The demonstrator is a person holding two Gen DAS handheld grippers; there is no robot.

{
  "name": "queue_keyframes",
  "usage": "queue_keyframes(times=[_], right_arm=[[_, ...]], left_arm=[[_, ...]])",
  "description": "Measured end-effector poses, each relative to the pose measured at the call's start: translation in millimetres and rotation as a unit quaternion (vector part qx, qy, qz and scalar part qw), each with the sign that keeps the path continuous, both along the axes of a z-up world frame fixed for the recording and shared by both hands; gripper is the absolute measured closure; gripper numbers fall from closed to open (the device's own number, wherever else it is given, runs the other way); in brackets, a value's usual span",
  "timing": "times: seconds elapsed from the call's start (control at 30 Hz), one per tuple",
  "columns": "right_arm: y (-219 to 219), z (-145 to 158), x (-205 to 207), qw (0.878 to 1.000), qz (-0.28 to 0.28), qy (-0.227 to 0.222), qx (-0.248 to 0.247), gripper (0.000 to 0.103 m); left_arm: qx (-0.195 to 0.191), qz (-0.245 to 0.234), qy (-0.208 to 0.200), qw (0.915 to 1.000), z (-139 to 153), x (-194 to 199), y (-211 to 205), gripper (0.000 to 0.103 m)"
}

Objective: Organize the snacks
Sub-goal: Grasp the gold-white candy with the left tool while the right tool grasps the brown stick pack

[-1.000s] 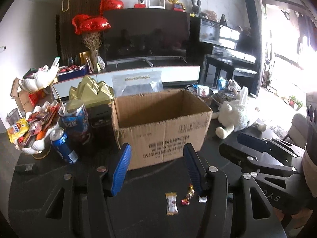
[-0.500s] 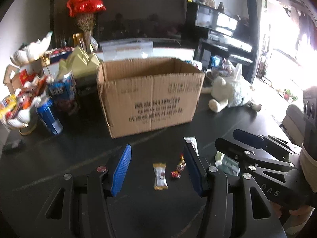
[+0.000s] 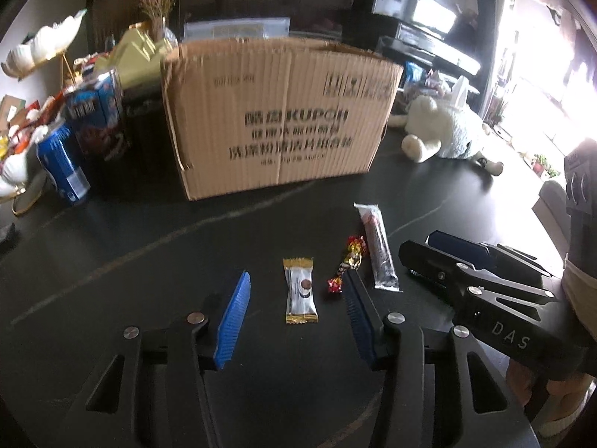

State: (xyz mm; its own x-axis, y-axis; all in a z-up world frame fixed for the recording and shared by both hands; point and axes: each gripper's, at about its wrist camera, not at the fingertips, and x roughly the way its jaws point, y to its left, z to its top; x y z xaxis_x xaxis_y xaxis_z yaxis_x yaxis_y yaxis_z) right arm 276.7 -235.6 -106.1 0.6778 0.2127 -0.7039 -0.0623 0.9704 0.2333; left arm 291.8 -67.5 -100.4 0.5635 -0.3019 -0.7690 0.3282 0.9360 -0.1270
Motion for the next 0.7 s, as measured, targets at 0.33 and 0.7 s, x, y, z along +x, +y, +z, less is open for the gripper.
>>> queue_keyframes(times=[0.33, 0.7], right_arm=[[-5.9, -23.2, 13.9, 1.000, -0.010, 0.028, 0.008, 0.067], [-7.8, -33.5, 23.6, 0.999, -0.016, 0.039, 0.014, 0.069]], left_arm=[[-0.001, -0.004, 0.037, 0.9993, -25.7, 13.8, -5.7, 0.063], [-0.001, -0.013, 0.059, 0.9982, -43.8, 25.3, -15.0, 0.070]])
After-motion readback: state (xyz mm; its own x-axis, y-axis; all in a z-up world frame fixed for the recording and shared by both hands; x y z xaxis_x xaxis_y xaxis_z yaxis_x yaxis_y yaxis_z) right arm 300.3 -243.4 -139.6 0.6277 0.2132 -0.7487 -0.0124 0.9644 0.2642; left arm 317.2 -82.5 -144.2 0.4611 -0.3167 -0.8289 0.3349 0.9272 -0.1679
